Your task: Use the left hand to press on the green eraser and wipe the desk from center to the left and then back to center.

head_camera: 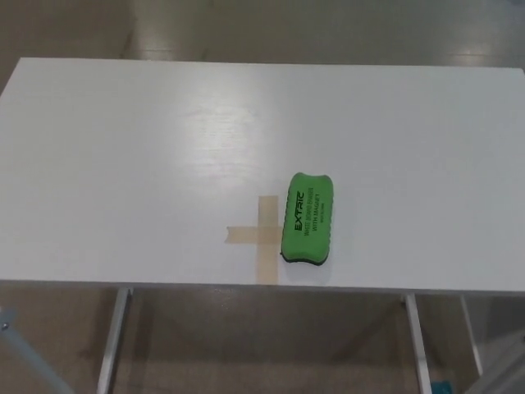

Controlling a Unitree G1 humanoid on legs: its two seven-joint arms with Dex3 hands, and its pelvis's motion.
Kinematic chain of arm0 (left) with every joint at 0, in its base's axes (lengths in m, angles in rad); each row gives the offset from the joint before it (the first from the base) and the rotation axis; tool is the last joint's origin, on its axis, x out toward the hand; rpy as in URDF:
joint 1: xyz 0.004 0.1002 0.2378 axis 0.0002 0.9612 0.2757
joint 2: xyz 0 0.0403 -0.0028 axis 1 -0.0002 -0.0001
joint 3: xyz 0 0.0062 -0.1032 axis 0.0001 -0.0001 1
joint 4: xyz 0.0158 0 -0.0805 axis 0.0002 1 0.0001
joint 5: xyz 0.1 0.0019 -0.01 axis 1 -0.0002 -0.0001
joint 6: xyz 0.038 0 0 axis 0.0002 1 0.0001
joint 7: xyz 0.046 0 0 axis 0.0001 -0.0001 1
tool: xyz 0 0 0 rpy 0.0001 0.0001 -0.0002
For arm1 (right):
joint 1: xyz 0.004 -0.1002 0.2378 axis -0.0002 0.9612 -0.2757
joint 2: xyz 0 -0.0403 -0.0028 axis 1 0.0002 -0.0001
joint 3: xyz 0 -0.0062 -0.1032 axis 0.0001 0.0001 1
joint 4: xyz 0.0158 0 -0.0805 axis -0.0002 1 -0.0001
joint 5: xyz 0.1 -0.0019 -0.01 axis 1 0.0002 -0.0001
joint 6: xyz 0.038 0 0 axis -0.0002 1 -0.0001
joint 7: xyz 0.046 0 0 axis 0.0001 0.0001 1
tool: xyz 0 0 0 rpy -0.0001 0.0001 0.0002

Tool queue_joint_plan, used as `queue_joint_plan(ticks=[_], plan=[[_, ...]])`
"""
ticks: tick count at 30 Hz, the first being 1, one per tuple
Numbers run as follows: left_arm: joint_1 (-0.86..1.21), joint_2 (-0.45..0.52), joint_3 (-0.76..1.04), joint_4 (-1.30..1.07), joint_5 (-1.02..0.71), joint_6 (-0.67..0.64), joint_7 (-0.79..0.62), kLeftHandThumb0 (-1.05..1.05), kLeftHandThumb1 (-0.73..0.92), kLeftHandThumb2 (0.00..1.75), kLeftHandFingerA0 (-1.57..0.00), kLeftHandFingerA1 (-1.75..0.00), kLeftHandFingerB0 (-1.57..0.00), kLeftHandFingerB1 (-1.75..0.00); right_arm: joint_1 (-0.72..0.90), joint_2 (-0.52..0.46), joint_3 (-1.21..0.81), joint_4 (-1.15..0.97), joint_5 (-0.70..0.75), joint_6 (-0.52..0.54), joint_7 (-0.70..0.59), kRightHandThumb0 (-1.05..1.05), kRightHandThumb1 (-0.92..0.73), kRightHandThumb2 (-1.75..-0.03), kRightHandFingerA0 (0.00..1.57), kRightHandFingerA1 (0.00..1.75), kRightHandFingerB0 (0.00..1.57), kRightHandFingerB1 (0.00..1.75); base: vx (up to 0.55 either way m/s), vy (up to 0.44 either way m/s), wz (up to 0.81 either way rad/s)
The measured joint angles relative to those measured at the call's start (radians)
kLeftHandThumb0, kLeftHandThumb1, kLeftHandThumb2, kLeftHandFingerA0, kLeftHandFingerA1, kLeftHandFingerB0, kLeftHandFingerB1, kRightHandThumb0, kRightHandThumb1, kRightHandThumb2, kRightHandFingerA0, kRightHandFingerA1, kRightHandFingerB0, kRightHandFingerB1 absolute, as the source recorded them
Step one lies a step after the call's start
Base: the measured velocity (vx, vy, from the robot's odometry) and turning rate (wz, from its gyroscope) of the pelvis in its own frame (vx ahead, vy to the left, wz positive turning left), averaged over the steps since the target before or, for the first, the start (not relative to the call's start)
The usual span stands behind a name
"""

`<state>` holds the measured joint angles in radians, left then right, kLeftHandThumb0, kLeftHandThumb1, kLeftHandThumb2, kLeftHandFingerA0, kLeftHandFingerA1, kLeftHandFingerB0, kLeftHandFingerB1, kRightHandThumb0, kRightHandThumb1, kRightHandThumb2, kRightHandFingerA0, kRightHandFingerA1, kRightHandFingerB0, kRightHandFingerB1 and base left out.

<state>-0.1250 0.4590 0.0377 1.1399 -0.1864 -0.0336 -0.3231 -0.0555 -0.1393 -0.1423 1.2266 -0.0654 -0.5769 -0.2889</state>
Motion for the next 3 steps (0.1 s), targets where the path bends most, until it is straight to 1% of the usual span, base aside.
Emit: queue_joint_plan(ticks=[3], plan=[[-0.025,0.000,-0.033,0.066,0.050,-0.015,0.050,-0.29,0.74,0.63,-0.69,-0.41,-0.51,-0.38,0.000,0.001,-0.005,-0.001,0.002,0.000,0.000,-0.34,-0.72,-0.62,0.59,0.53,0.61,0.41,0.00,0.000,0.00]])
